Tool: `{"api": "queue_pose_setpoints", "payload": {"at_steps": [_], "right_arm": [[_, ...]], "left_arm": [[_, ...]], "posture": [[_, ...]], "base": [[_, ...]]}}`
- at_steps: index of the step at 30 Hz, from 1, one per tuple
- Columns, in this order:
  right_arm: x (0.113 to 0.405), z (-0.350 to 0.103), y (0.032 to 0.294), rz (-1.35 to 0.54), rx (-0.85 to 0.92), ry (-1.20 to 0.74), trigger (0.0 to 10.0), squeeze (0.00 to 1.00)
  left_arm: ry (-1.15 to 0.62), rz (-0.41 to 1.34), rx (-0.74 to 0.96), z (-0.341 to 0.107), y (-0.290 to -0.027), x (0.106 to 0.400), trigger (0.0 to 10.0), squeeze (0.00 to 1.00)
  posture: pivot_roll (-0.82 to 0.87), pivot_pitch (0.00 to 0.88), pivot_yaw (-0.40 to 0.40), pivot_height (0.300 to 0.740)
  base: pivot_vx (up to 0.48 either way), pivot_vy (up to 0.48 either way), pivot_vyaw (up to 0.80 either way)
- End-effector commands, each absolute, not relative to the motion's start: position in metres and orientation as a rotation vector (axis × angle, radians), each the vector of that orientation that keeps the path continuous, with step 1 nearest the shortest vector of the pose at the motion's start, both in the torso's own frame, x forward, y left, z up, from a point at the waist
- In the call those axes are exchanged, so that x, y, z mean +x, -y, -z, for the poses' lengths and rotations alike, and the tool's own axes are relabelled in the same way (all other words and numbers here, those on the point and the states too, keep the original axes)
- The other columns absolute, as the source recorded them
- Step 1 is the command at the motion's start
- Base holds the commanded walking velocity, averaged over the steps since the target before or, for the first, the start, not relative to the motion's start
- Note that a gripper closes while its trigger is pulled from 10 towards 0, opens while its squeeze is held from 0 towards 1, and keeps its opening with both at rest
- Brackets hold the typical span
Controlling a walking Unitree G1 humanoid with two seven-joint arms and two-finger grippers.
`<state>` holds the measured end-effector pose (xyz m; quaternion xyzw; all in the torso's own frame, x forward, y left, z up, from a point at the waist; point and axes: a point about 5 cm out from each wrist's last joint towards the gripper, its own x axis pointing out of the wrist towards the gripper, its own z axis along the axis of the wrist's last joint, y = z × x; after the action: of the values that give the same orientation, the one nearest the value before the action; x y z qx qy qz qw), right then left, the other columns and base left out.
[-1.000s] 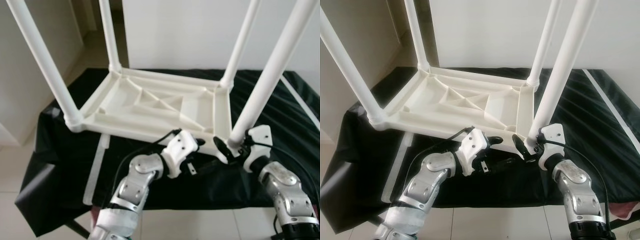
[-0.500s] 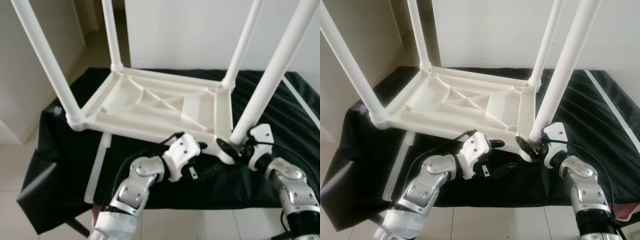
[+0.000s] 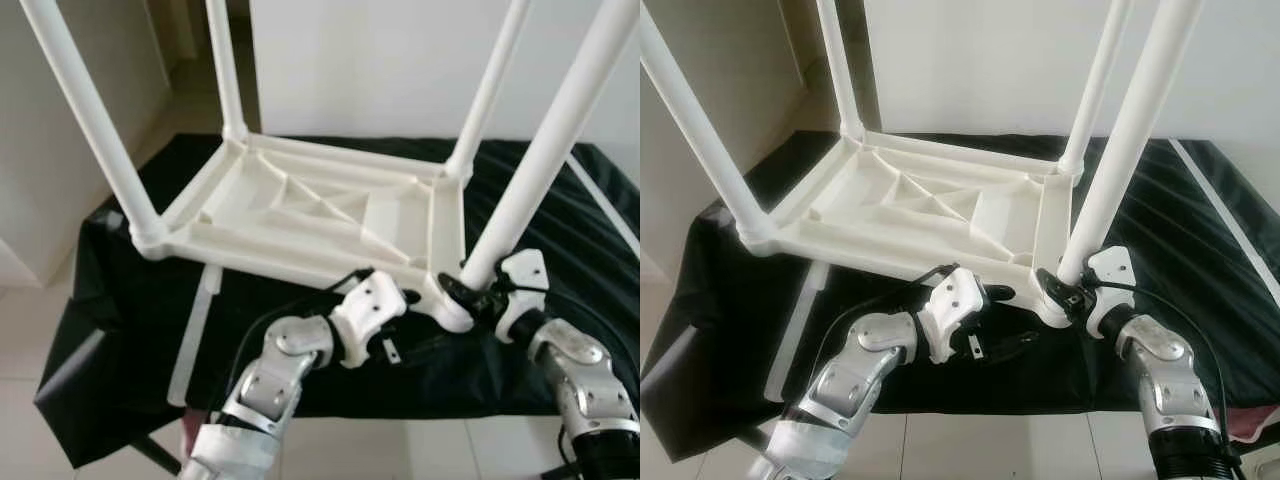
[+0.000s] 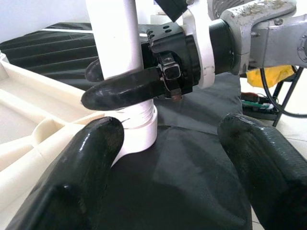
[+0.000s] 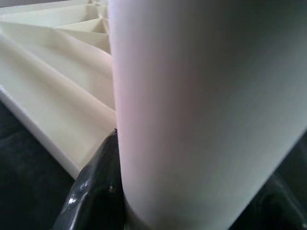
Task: Building children table
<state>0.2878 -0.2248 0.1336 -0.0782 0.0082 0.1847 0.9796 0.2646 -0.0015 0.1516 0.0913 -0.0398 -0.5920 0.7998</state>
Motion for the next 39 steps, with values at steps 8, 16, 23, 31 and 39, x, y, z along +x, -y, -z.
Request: {"api": "queue_pose_setpoints", "payload": {"at_steps": [8, 16, 23, 31, 39], "right_arm": [[0.280, -0.122, 0.223, -0.097, -0.061, -0.113, 10.0, 0.00], [0.274, -0.119, 0.205, 0.084, -0.011, -0.134, 10.0, 0.00], [0.269, -0.113, 0.194, 0.355, 0.060, -0.156, 10.0, 0.00], [0.268, -0.114, 0.175, 0.452, 0.129, -0.161, 10.0, 0.00], [0.266, -0.115, 0.176, 0.457, 0.130, -0.161, 10.0, 0.00]], "left_arm": [[0.078, 1.264, 0.193, -0.151, 0.002, 0.263, 10.0, 0.00], [0.075, 1.275, 0.193, -0.150, 0.002, 0.261, 10.0, 0.00], [0.070, 1.261, 0.180, -0.150, -0.002, 0.262, 10.0, 0.00], [0.062, 1.245, 0.184, -0.149, -0.004, 0.264, 10.0, 0.00], [0.055, 1.253, 0.185, -0.148, -0.006, 0.263, 10.0, 0.00]], "posture": [[-0.02, 0.000, -0.029, 0.740], [-0.03, 0.000, -0.029, 0.740], [-0.02, 0.000, -0.028, 0.740], [-0.01, 0.000, -0.027, 0.740], [-0.02, 0.000, -0.025, 0.740]], "base": [[0.000, 0.000, 0.00], [0.000, 0.000, 0.00], [0.000, 0.000, 0.00], [0.000, 0.000, 0.00], [0.000, 0.000, 0.00]]}}
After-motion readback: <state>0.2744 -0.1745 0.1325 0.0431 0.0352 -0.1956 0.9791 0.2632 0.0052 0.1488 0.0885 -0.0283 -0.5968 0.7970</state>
